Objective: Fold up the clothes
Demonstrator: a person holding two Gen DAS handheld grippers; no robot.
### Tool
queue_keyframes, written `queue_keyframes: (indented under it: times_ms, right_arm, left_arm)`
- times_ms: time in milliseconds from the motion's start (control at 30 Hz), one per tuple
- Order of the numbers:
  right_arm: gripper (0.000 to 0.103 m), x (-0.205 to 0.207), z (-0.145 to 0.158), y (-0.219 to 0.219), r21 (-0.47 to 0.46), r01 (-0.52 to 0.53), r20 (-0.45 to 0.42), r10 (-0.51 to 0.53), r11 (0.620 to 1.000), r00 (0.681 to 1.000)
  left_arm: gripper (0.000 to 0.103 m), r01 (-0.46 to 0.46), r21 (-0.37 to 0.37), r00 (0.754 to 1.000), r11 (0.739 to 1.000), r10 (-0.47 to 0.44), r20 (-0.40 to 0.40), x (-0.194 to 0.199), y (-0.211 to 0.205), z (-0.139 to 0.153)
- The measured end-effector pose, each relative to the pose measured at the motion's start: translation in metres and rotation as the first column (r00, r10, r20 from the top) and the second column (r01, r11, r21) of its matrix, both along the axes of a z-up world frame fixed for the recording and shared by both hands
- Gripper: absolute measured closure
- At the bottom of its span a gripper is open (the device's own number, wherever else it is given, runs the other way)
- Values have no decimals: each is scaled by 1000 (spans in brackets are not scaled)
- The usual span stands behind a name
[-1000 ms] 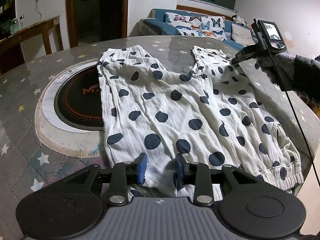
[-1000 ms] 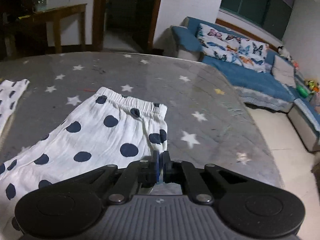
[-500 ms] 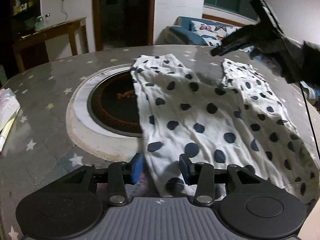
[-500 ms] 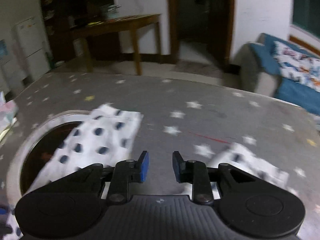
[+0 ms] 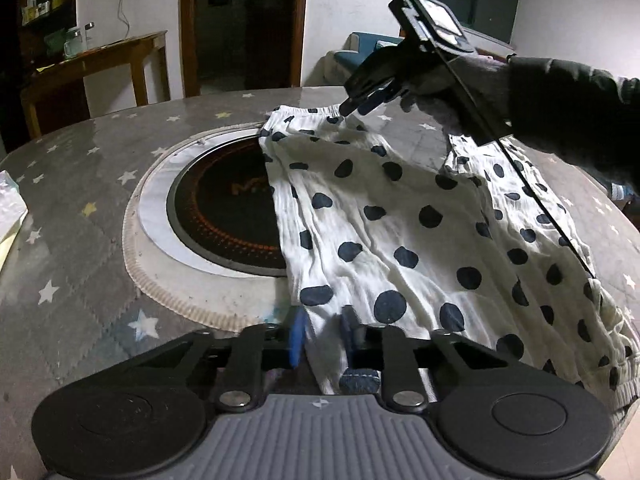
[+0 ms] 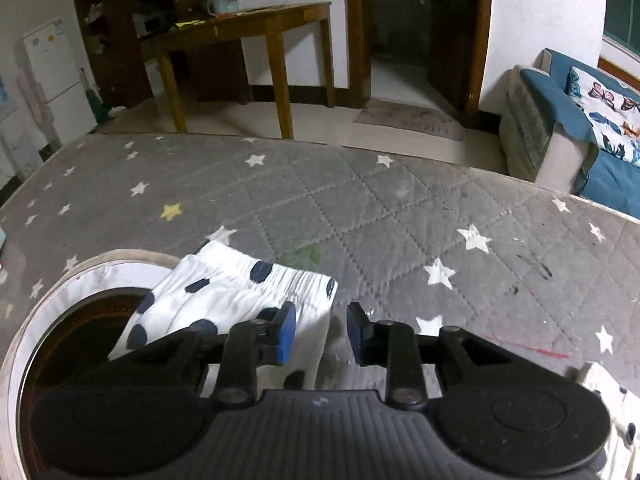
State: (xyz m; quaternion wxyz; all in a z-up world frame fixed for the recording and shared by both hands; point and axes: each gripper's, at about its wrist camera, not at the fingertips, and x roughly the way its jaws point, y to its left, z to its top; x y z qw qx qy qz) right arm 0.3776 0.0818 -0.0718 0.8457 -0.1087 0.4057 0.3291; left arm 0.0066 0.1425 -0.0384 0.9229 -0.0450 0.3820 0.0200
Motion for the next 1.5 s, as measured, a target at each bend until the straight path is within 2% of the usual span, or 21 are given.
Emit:
queue_keyframes:
  times_ms: [33, 200, 267, 333, 400, 467, 500, 567, 633, 700, 800, 900, 933, 967, 1067, 1133, 1233, 1400, 1500]
  right_arm:
    - [99, 0, -1, 2, -6, -5, 4, 5, 1000, 1000]
    - [100, -4, 6, 14, -115, 18, 209, 6, 993, 978]
    - [98, 4, 7, 17, -138, 50, 231, -17, 989, 973]
    - [91, 11, 6, 16, -140, 76, 204, -47, 987, 978]
    - [87, 7, 11, 15, -138, 78, 225, -45, 987, 973]
    - [87, 1, 18, 14, -95, 30, 187, -11, 995, 982]
    - [86, -3, 22, 14, -58, -14, 140, 22, 998, 990]
    - [78, -14, 27, 22, -20, -90, 86, 92, 996, 992]
    - [69, -24, 25, 35, -13, -150, 50, 151, 989, 987]
    - [69, -32, 20, 49, -19, -189, 23, 189, 982, 982]
    - [65, -38, 9, 71, -73, -194, 19, 196, 978, 981]
    - [67, -43, -2, 83, -123, -167, 21, 171, 978, 985]
    - [68, -42, -6, 85, -133, -156, 17, 159, 979, 987]
    - [69, -42, -9, 87, -141, -145, 13, 148, 979, 989]
    - [88, -42, -10, 91, -138, -130, 19, 134, 982, 991]
    - [99, -39, -8, 93, -129, -115, 15, 118, 985, 993]
    - [100, -38, -2, 100, -95, -114, 20, 117, 989, 993]
    - [101, -45, 15, 120, -1, -156, 63, 156, 988, 986]
    - [98, -46, 20, 134, 34, -189, 52, 188, 981, 981]
  left_arm:
    - [93, 0, -2, 1000, 1000, 0, 0, 1, 1, 0]
    - [97, -2, -7, 1000, 1000, 2, 0, 0, 6, 0]
    - [97, -2, -9, 1000, 1000, 2, 0, -1, 6, 0]
    - [97, -1, -13, 1000, 1000, 1, 0, -1, 7, 0]
    - [96, -2, -18, 1000, 1000, 2, 1, -1, 8, 1]
    - [93, -5, -20, 1000, 1000, 5, 2, -2, 9, 1]
    - [92, -9, -20, 1000, 1000, 9, 2, -2, 9, 2]
    - [92, -16, -23, 1000, 1000, 16, 8, -4, 11, 3]
    - [87, -25, -25, 1000, 999, 25, 12, -6, 12, 4]
    - [70, -35, -25, 999, 999, 36, 14, -8, 12, 5]
    - [66, -36, -24, 999, 999, 36, 19, -11, 11, 6]
    - [69, -17, -37, 1000, 999, 18, 17, -11, 11, 5]
    - [72, -12, -42, 1000, 999, 12, 16, -11, 11, 4]
    - [80, -7, -47, 1000, 999, 7, 16, -10, 11, 3]
    - [93, 9, -61, 1000, 998, -8, 17, -11, 11, -1]
    - [96, 13, -64, 1000, 998, -11, 24, -12, 12, -1]
    - [98, 9, -77, 999, 997, -6, 37, -14, 16, 0]
    - [99, -55, -81, 997, 995, 60, 49, -22, 32, 4]
    - [99, -83, -99, 996, 992, 87, 36, -25, 39, 3]
